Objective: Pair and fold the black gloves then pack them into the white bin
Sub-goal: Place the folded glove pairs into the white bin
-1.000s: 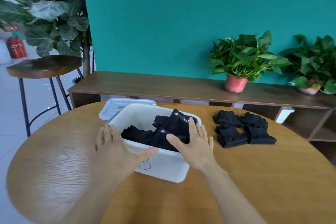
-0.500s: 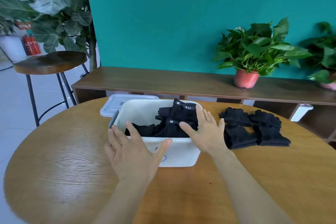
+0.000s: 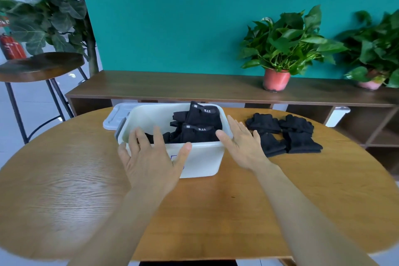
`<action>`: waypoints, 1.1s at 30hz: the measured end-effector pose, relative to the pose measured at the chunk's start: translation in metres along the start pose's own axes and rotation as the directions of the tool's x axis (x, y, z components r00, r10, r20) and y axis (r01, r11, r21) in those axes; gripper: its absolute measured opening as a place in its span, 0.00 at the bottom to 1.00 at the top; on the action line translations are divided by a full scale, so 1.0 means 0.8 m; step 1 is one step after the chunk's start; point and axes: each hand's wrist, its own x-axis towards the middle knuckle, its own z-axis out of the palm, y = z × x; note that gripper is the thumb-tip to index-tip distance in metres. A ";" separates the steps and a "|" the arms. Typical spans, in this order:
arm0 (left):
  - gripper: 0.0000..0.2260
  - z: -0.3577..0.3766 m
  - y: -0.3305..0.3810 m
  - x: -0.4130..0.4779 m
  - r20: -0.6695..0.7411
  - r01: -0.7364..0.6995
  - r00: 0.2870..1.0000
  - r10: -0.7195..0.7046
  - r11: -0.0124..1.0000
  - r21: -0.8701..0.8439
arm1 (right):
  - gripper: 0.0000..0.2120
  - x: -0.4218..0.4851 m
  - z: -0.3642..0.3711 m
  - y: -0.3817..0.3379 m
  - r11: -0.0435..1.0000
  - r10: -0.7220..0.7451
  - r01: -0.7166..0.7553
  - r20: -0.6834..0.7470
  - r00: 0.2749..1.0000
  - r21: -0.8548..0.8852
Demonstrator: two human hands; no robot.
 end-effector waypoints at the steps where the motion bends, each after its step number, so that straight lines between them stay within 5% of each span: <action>1: 0.45 -0.001 0.011 -0.005 -0.009 -0.047 0.999 0.047 0.999 -0.020 | 0.42 -0.008 -0.002 0.009 1.000 0.006 -0.006 -0.015 1.000 0.012; 6: 0.39 0.008 0.080 -0.027 -0.051 -0.325 0.946 0.321 0.935 -0.140 | 0.39 -0.045 -0.021 0.064 0.994 0.105 -0.105 -0.039 0.994 0.014; 10: 0.27 0.031 0.138 -0.046 -0.102 -0.582 0.811 0.576 0.776 -0.242 | 0.37 -0.067 -0.035 0.116 0.987 0.163 -0.163 -0.068 0.984 -0.002; 13: 0.24 0.048 0.178 -0.053 -0.011 -0.645 0.739 0.674 0.703 -0.300 | 0.33 -0.075 -0.039 0.157 0.980 0.197 -0.199 -0.066 0.978 -0.030; 33: 0.24 0.224 0.333 0.069 0.476 -0.530 0.685 0.551 0.826 -0.193 | 0.28 0.064 -0.050 0.337 0.849 0.415 -0.358 0.073 0.907 -0.388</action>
